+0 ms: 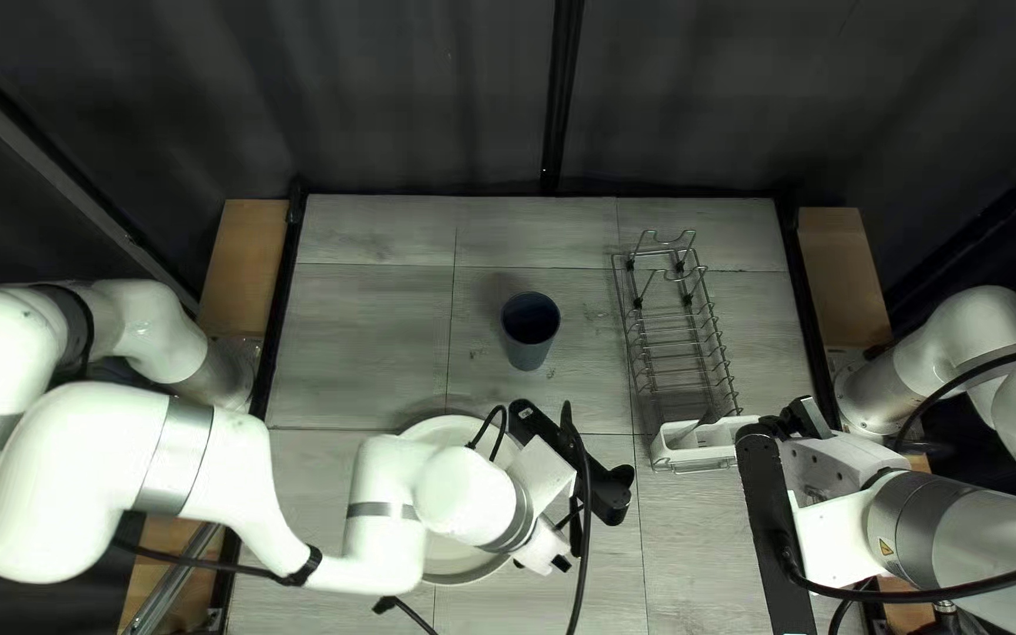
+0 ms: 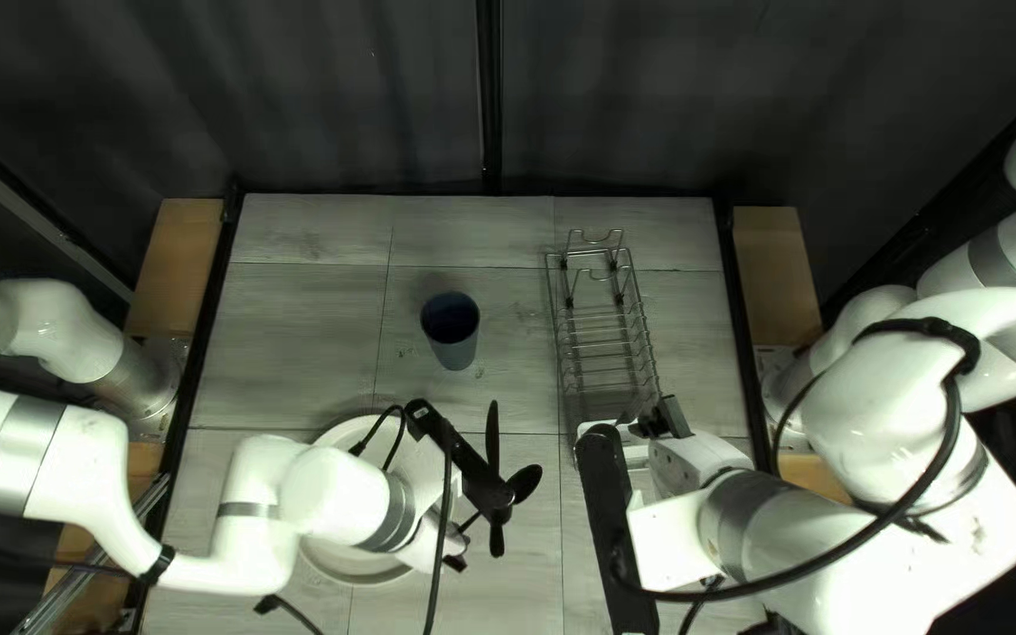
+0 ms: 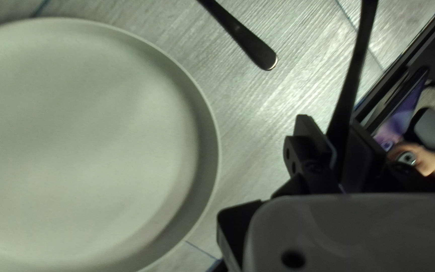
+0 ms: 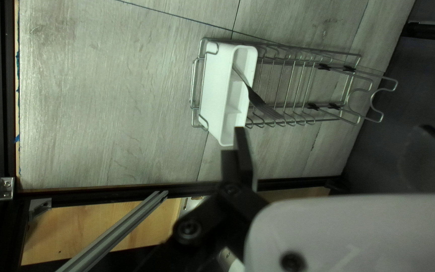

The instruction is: Pick up and place plate onto table. Place down one fork to the left of the plate. Place spoon and knife to the right of the plate. Place cup above the knife and spoon

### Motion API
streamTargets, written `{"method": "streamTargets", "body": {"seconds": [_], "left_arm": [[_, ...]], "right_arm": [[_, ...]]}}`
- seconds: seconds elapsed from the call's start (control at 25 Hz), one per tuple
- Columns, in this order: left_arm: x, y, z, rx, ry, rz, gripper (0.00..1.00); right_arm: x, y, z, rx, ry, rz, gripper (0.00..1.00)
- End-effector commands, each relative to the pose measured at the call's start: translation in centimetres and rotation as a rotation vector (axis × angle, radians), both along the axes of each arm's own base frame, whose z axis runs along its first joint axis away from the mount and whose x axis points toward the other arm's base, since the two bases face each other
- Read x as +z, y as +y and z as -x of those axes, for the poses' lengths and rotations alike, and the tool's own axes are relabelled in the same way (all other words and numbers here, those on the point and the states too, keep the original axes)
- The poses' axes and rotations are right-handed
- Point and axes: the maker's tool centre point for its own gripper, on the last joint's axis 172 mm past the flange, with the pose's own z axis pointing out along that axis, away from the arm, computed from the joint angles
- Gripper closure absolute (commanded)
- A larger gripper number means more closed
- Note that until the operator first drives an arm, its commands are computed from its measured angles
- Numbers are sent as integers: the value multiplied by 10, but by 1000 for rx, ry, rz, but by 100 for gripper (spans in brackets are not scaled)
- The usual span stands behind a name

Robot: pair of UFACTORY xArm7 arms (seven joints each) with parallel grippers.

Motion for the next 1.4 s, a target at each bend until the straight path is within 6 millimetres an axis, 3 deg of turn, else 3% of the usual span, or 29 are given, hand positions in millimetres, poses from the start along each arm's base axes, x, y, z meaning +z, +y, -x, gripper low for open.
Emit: {"method": "streamTargets", "body": {"seconds": [0.04,0.56,0.88,1.24,1.4], "left_arm": [[-1,0,0,3,2,4,100],[-7,-3,-8,244,32,80,100],[-8,-6,-13,237,34,77,100],[-14,0,-17,391,23,170,100],[-25,8,-21,439,34,189,100]], "right_arm": [[0,0,0,0,0,0,0],[0,0,0,0,0,0,0],[0,0,0,0,0,0,0],[0,0,0,0,0,0,0],[0,0,0,0,0,0,0]]}}
